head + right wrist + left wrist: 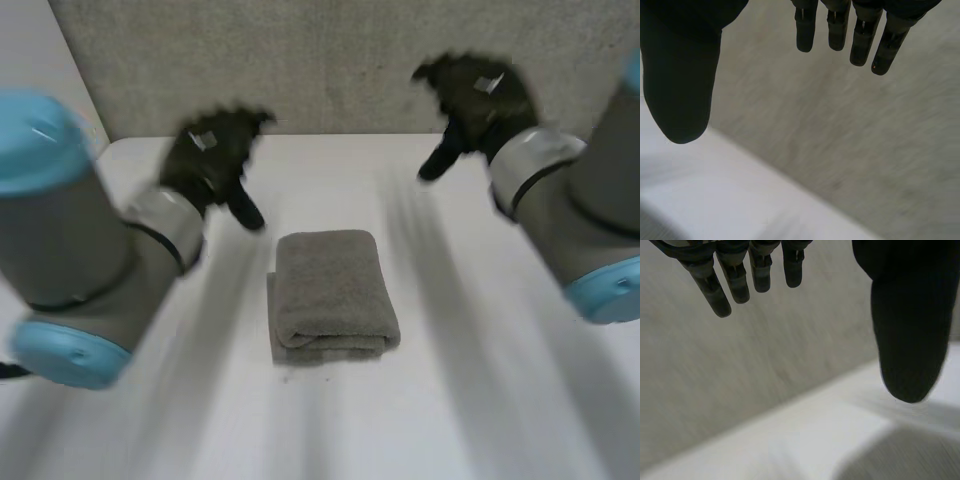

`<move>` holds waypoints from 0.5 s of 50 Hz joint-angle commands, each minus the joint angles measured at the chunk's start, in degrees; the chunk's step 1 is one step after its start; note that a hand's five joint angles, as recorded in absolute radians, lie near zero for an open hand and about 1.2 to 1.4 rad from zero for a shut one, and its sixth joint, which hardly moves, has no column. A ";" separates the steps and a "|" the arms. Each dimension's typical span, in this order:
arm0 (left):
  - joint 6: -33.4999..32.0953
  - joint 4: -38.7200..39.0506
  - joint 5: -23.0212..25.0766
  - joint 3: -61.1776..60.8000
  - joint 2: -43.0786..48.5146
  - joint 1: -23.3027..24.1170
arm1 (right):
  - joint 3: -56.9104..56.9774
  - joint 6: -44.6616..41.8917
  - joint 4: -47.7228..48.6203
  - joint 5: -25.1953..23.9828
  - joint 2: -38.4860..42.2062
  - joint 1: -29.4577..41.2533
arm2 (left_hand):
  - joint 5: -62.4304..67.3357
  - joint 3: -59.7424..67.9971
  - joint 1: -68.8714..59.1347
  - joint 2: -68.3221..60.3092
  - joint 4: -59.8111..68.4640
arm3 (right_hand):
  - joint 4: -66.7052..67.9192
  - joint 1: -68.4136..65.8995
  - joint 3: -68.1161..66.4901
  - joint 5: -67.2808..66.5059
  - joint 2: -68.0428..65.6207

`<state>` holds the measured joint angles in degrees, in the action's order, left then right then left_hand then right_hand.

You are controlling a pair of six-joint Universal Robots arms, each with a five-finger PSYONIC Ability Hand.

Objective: Fold the towel.

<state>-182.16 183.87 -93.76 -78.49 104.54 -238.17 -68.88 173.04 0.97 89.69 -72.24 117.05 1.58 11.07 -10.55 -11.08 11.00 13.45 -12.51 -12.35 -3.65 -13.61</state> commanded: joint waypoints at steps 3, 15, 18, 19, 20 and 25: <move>-0.39 -9.64 -1.25 5.53 -15.58 -10.81 | 1.20 0.37 -1.40 6.29 -9.59 -2.00 | 0.99 1.51 -2.03 -1.50 1.58 | -3.45 2.51 2.35 3.65 3.61; -0.30 -17.40 -0.90 5.72 -17.18 -12.67 | 2.35 -2.27 -10.11 5.32 -9.50 -2.26 | -1.54 -1.02 0.50 1.03 -0.95 | -3.45 2.51 2.35 3.65 3.61; -0.12 -17.75 -0.81 5.54 -16.91 -12.50 | 2.17 -2.18 -10.11 5.24 -9.33 -2.09 | -1.54 -1.02 0.50 1.03 -0.95 | -3.45 2.51 2.35 3.65 3.61; 0.05 -17.75 -0.72 5.28 -16.83 -12.50 | 2.17 -2.18 -10.11 5.24 -9.33 -2.09 | -1.54 -1.02 0.50 1.03 -0.95 | -3.45 2.51 2.35 3.65 3.61; 0.05 -17.75 -0.72 5.28 -16.83 -12.50 | 1.91 -2.09 -10.11 5.15 -9.33 -2.09 | -1.54 -1.02 0.50 1.03 -0.95 | -3.45 2.51 2.35 3.65 3.61; 0.93 -17.32 -0.72 2.82 -17.00 -12.50 | 0.77 -1.92 -9.76 5.15 -9.06 -2.09 | -1.54 -1.02 0.50 1.03 -0.95 | -3.45 2.51 2.35 3.65 3.61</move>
<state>-182.02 165.91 -94.49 -73.39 87.61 -250.84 -67.01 170.86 -9.33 94.85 -81.56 114.93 1.58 9.53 -10.04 -9.45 9.58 13.45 -12.51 -12.35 -3.64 -13.61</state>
